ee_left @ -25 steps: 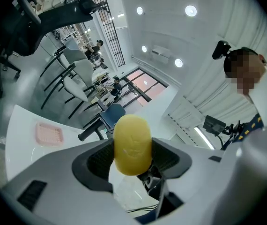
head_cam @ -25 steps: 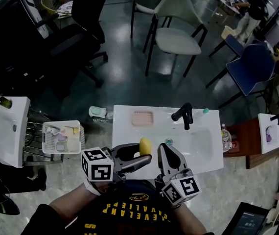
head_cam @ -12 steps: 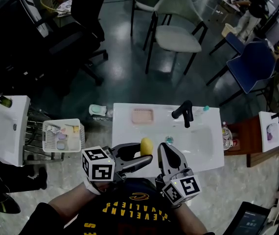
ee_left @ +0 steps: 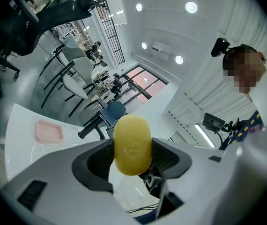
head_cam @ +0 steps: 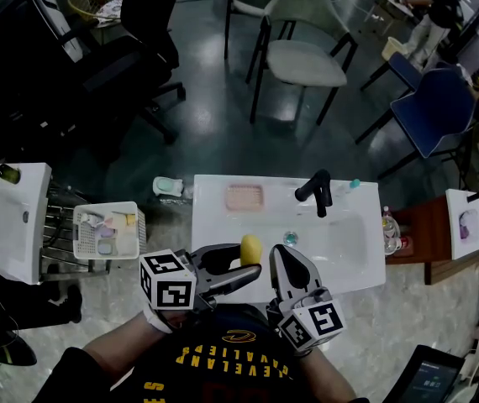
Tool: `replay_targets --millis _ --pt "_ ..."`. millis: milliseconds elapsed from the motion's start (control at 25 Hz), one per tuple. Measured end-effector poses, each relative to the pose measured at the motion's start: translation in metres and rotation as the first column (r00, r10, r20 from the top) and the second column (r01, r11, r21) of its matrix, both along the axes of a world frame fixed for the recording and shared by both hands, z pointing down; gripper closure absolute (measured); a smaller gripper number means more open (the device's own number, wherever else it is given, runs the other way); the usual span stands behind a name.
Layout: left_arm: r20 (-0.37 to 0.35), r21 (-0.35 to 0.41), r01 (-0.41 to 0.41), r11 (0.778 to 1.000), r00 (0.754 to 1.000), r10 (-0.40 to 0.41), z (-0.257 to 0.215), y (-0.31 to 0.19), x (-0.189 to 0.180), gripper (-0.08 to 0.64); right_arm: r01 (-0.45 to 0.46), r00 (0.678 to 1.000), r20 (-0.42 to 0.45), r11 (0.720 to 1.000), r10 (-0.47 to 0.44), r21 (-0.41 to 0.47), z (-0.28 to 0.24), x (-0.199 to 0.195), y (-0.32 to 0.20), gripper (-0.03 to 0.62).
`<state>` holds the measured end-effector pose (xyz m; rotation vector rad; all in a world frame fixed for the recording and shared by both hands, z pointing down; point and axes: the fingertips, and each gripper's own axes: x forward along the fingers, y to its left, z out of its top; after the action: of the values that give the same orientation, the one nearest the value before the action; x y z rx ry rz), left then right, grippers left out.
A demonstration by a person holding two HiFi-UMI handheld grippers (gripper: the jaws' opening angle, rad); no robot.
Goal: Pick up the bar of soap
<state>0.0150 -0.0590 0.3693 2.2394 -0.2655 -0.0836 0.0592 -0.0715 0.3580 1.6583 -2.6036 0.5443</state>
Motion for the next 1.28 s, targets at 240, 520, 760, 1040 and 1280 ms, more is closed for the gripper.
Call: replay_targets --millis 240,520,760,1040,1280 --pt "0.021 0.017 -0.015 1.000 1.000 0.015 0.004 0.002 0.005 0.295 -0.010 1.000 0.003 1.000 0.010 -0.024 0.007 0.004 -0.002 0.577" --pt "0.024 0.007 -0.008 1.000 1.000 0.008 0.006 -0.002 0.006 0.295 0.001 1.000 -0.001 1.000 -0.001 -0.012 0.006 0.005 -0.004 0.577" --pt "0.031 0.006 -0.014 1.000 0.999 0.014 0.008 -0.003 0.012 0.295 -0.002 1.000 0.007 1.000 0.002 -0.027 0.010 0.009 -0.006 0.577" --pt "0.043 0.006 -0.010 1.000 0.999 0.010 0.012 -0.005 0.015 0.295 0.005 1.000 0.016 0.999 -0.005 -0.037 0.015 0.011 -0.007 0.577" --pt "0.046 0.007 -0.021 1.000 0.999 0.021 0.013 -0.004 0.022 0.295 -0.004 1.000 0.018 0.999 0.005 -0.036 0.014 0.017 -0.008 0.577"
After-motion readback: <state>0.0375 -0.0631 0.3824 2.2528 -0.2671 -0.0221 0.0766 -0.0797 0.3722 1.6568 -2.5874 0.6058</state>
